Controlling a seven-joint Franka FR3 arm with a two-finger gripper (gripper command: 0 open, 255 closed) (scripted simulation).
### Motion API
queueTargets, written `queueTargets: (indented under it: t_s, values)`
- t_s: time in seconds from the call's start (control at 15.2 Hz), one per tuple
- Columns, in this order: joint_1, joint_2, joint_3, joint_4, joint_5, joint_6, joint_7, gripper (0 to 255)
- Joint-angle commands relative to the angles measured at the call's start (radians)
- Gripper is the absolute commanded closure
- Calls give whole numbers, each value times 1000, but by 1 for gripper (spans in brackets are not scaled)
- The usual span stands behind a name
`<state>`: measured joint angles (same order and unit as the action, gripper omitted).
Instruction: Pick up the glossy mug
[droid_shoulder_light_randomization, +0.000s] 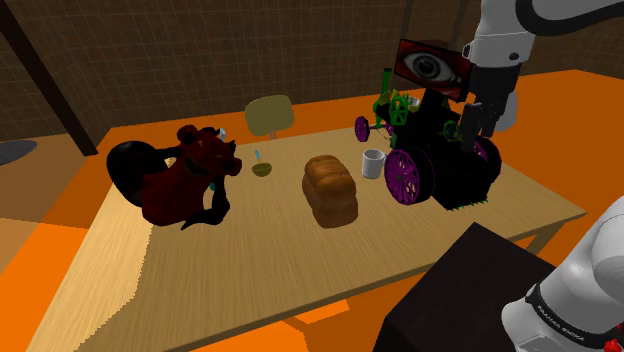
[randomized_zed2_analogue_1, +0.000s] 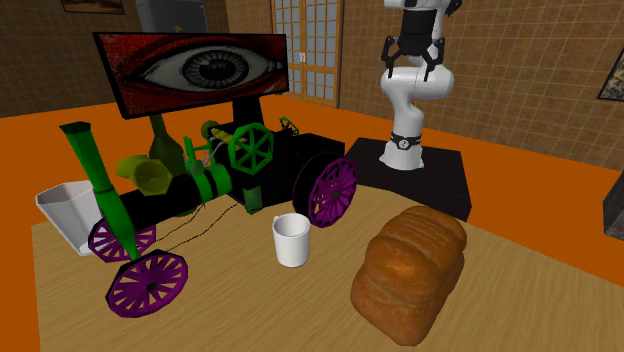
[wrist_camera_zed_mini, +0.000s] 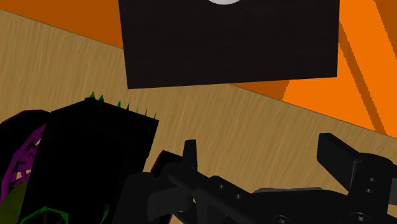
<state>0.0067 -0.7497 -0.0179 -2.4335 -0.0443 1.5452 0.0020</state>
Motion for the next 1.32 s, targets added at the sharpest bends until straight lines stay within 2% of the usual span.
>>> queueTargets:
  t_s: [0.0,0.59,1.25]
  values:
    - [0,0,0,0,0,0,0,0]
    - [-20,299,-50,37,-34,281,-37,0]
    - [-38,675,-94,210,-30,506,-84,0]
